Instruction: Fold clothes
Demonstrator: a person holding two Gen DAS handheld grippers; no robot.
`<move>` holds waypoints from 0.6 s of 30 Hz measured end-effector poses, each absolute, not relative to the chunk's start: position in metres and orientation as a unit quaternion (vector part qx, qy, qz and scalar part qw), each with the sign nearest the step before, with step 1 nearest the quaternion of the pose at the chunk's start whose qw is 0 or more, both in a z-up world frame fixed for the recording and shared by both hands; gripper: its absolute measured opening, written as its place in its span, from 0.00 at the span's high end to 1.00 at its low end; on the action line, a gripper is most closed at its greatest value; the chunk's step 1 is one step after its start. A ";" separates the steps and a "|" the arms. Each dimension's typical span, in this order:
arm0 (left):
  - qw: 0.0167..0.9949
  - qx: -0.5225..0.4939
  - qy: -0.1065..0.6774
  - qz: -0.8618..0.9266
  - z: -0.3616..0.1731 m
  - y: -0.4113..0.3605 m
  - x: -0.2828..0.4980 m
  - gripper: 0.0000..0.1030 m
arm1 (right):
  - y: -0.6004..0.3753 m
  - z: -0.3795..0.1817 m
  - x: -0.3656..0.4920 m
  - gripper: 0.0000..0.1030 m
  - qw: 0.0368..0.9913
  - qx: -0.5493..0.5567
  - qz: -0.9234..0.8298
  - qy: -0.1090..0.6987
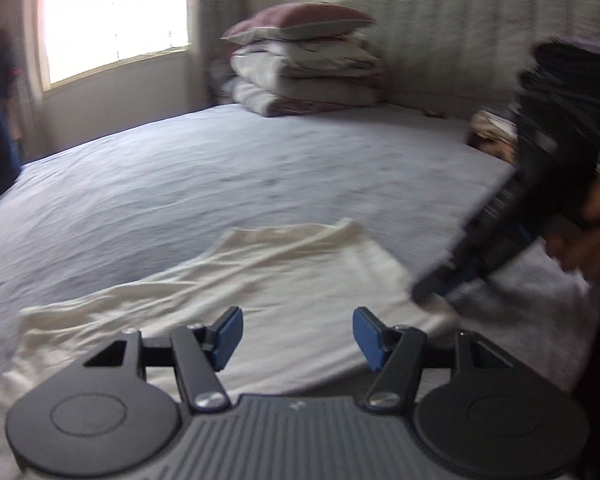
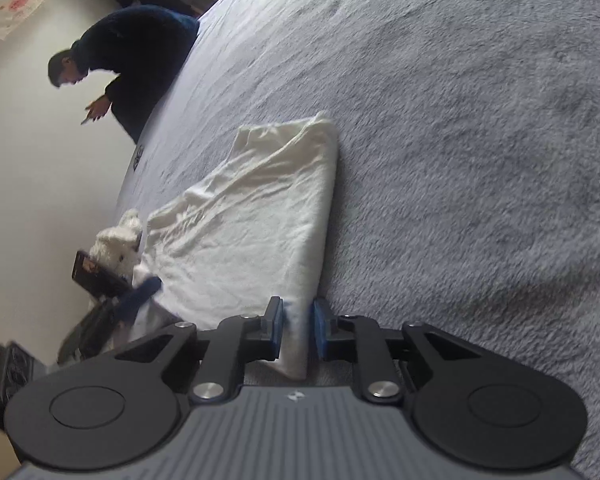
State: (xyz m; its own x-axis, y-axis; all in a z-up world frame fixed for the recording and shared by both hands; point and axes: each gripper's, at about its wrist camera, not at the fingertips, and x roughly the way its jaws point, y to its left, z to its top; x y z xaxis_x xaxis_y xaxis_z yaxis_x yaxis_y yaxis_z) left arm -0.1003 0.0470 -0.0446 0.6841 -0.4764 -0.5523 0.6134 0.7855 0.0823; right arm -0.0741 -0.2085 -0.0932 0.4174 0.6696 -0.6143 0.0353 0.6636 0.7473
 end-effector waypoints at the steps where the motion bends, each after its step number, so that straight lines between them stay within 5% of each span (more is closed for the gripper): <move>1: 0.903 0.142 0.261 -0.312 -0.048 0.039 -0.102 0.39 | -0.211 -0.094 -0.072 0.81 0.761 0.361 0.205 0.499; 18: 0.861 0.248 0.234 -0.378 -0.071 -0.020 -0.124 0.41 | -0.205 -0.092 -0.071 0.86 0.741 0.362 0.237 0.513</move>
